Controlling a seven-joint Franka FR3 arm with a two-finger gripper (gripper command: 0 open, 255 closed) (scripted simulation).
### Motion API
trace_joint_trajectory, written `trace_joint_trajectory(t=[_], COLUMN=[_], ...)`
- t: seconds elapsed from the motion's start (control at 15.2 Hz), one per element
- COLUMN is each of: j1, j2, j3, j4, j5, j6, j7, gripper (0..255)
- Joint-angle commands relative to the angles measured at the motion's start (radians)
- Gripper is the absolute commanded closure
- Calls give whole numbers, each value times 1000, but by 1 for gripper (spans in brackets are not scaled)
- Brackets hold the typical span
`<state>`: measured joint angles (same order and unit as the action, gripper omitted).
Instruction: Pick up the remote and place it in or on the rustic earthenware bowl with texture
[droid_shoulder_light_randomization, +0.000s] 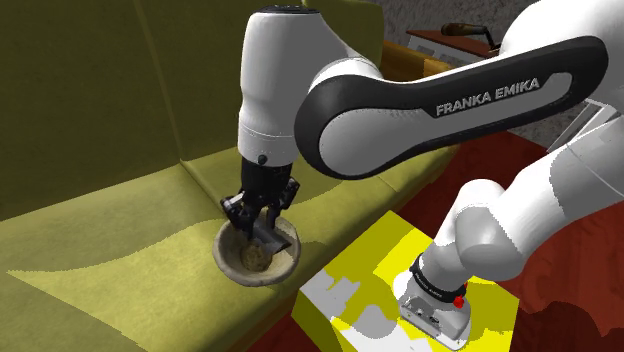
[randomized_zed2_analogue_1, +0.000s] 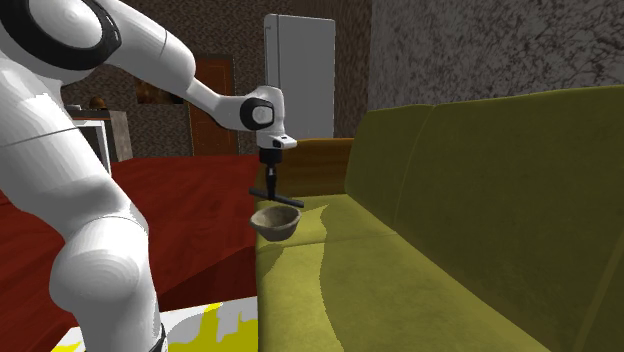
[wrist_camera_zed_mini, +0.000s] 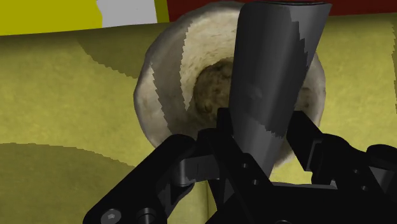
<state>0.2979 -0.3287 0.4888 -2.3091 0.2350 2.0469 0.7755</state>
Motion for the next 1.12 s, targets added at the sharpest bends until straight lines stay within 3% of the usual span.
trace_joint_trajectory(t=[0.0, 0.33, 0.86, 0.92, 1.06], j1=[1, 0, 1, 1, 1], j2=[10, 41, 41, 41, 42], j3=[6, 20, 20, 20, 20], j4=[-20, -69, -69, -69, -69], j5=[0, -2, -2, -2, -2], j6=[31, 109, 109, 109, 110], j7=[2, 4, 4, 4, 4], gripper=[255, 255, 255, 0, 0])
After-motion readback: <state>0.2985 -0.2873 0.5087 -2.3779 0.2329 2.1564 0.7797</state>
